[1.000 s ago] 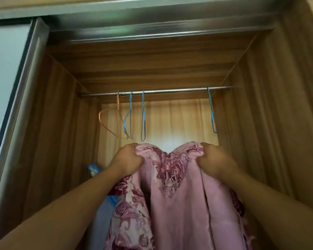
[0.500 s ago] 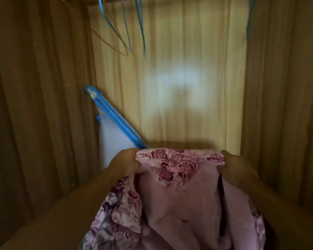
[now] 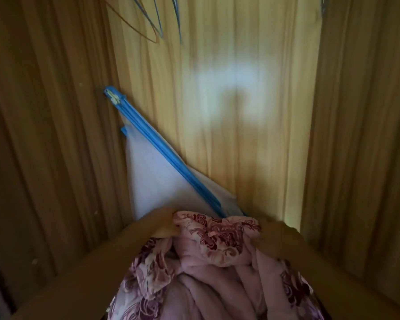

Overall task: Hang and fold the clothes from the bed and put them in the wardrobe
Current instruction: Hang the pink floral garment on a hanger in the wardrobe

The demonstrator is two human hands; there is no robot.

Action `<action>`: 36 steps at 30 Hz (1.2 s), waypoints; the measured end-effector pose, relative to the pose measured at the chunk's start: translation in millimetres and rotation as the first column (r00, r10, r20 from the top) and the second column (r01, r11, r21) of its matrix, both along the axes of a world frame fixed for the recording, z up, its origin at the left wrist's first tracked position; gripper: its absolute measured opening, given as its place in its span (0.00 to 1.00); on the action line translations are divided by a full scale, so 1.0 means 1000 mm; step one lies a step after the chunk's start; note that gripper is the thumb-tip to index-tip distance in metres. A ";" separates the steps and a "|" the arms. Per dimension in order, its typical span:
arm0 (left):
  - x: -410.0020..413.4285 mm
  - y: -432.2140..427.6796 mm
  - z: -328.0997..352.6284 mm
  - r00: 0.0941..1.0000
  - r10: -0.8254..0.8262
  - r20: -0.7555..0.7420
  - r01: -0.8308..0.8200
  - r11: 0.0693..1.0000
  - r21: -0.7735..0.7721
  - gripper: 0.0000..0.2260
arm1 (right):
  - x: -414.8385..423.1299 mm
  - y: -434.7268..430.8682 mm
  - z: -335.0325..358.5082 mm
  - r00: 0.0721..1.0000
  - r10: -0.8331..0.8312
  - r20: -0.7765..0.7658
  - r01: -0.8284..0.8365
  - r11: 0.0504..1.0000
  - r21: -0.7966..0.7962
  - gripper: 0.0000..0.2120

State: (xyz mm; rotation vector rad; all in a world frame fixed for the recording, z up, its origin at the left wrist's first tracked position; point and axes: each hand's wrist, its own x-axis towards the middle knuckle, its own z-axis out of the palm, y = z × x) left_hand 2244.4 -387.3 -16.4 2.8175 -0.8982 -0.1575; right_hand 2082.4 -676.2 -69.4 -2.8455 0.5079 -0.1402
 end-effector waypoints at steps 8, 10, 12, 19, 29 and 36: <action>-0.027 0.003 0.097 0.998 0.009 0.069 -0.005 0.998 -0.065 0.27 | -0.005 0.045 0.141 0.959 0.195 0.206 -0.202 0.979 0.012 0.22; -0.037 0.005 0.133 0.990 0.008 0.137 0.009 0.993 -0.119 0.23 | -0.006 0.058 0.185 0.929 0.221 0.297 -0.224 0.974 -0.024 0.24; -0.049 0.009 0.171 0.978 0.015 0.208 0.025 0.982 -0.188 0.18 | -0.011 0.074 0.230 0.886 0.270 0.376 -0.257 0.963 -0.087 0.25; -0.089 0.032 0.290 0.933 0.043 0.356 0.099 0.923 -0.371 0.20 | -0.033 0.138 0.364 0.594 0.350 0.725 -0.255 0.936 -0.243 0.26; -0.120 0.037 0.344 0.856 0.015 0.517 0.199 0.914 -0.354 0.21 | -0.024 0.199 0.450 0.378 0.346 0.859 -0.278 0.927 -0.252 0.23; -0.117 0.051 0.350 0.833 0.001 0.553 0.228 0.910 -0.346 0.19 | -0.004 0.192 0.462 0.300 0.108 0.948 -0.498 0.865 0.059 0.10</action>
